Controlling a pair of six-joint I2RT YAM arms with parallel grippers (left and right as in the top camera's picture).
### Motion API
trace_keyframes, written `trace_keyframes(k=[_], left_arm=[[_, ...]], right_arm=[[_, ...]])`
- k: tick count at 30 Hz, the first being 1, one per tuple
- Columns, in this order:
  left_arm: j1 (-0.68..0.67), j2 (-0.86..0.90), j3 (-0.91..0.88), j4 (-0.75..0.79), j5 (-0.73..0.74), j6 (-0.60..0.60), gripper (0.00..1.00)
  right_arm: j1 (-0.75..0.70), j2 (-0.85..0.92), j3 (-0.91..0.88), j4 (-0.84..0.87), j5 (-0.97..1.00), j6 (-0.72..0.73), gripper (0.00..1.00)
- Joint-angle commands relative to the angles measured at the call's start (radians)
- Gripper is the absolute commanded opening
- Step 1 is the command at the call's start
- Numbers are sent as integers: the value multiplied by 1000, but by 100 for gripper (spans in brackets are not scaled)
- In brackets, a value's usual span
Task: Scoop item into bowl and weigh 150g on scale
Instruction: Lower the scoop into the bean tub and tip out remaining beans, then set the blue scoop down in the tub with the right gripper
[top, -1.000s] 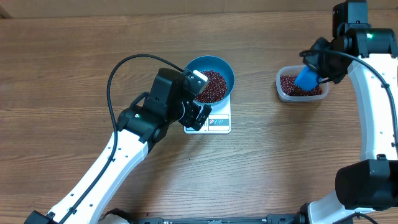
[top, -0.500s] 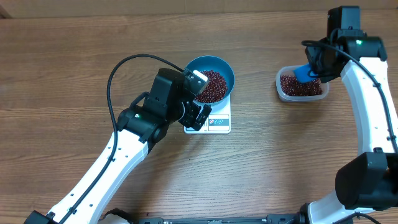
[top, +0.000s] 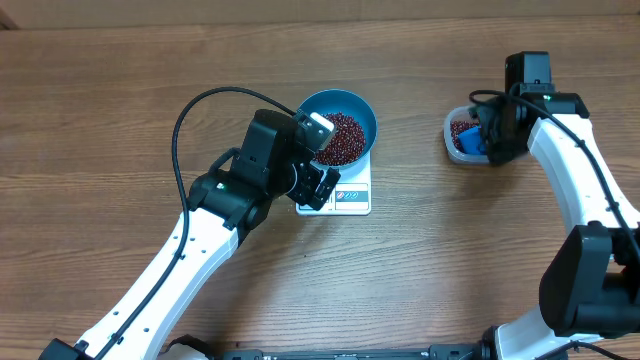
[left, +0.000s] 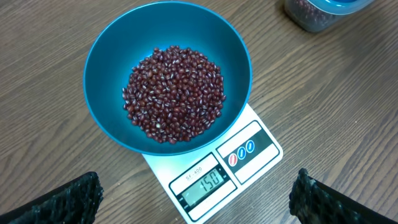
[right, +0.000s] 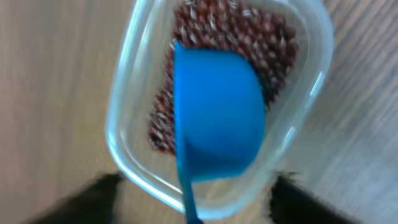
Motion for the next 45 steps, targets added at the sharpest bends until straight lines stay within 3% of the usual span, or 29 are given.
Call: trace_keyframes(k=[1, 13, 22, 36, 45], left_arm=[[4, -1, -2, 3, 6, -14, 99], [4, -2, -2, 3, 7, -14, 100], [4, -2, -2, 3, 7, -14, 100], [4, -1, -2, 3, 7, -14, 100], [4, -2, -2, 3, 7, -14, 100]], right_arm=[[-4, -47, -4, -39, -26, -2, 100], [-6, -229, -3, -60, 107, -30, 100], [-6, -229, -3, -74, 137, -33, 100], [-6, -223, -6, -444, 158, -32, 100], [-6, -223, -6, -556, 147, -32, 100]])
